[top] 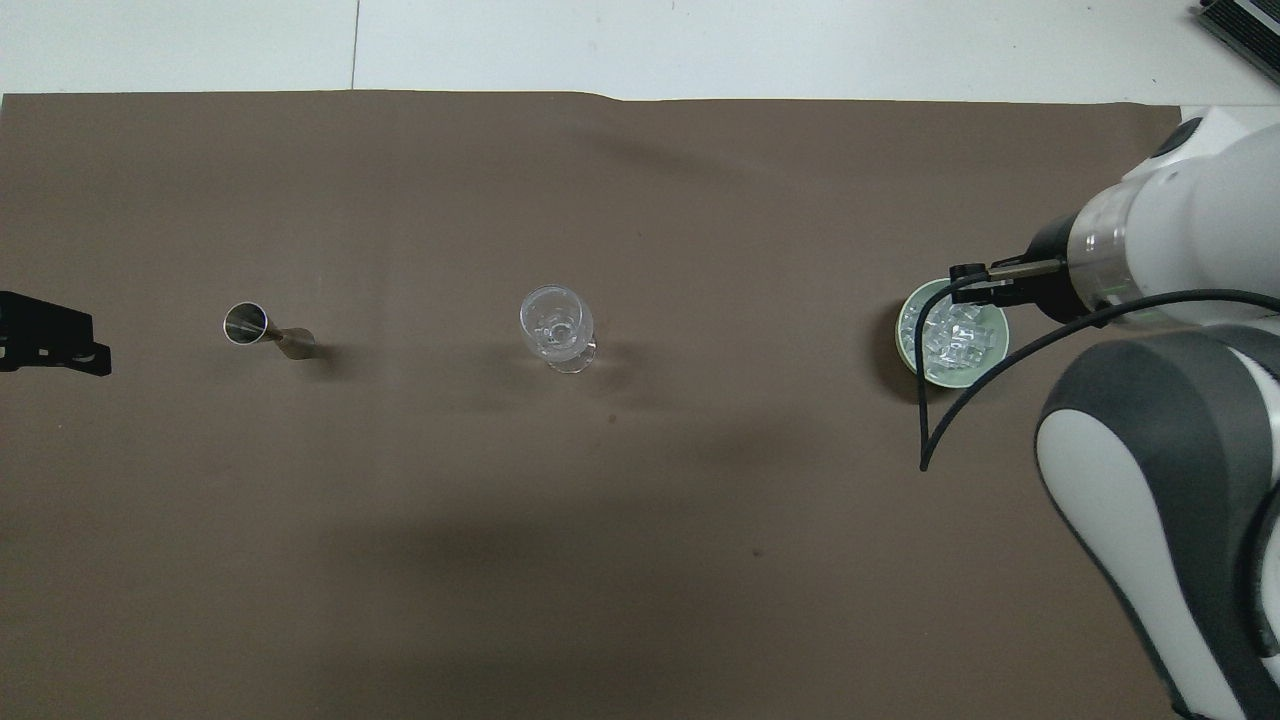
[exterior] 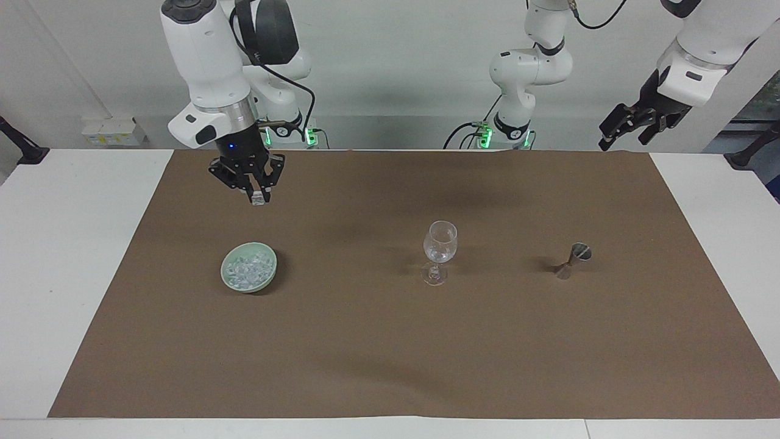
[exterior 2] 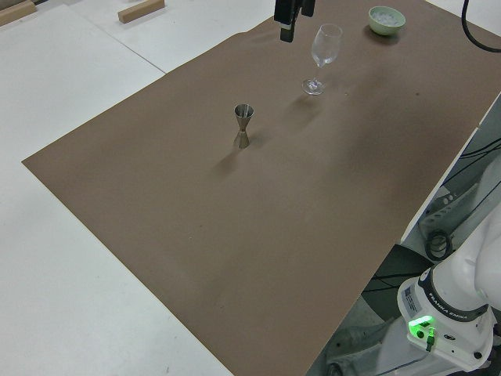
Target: Pour wine and add ice with both arms
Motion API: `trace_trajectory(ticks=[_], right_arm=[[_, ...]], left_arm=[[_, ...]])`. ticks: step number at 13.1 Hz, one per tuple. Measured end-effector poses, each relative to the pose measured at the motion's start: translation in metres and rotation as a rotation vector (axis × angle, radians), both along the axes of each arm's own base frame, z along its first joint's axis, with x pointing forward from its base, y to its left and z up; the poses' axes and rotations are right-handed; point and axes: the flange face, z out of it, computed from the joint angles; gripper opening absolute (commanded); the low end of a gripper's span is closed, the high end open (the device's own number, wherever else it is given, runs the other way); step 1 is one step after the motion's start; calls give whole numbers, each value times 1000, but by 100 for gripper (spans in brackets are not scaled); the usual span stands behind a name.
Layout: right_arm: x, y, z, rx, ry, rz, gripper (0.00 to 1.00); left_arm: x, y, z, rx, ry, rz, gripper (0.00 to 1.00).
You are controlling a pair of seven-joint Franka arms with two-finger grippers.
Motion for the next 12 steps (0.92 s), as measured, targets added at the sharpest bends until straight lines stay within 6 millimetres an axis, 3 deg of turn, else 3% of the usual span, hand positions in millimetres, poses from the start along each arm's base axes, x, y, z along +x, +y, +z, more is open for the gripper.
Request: trace_trajectory(ticks=[4,7,12], right_arm=[[6,61,7,24,-16,10,6],[7,102,5,39,-17,15,0],[3,164,4,56,7,-5,0]], left_arm=[[-1,-8,-10,6,23,-16,100],[-2,-8,-8,6,16,-15,100],[-4,-7,-3,6,4,-14,100]])
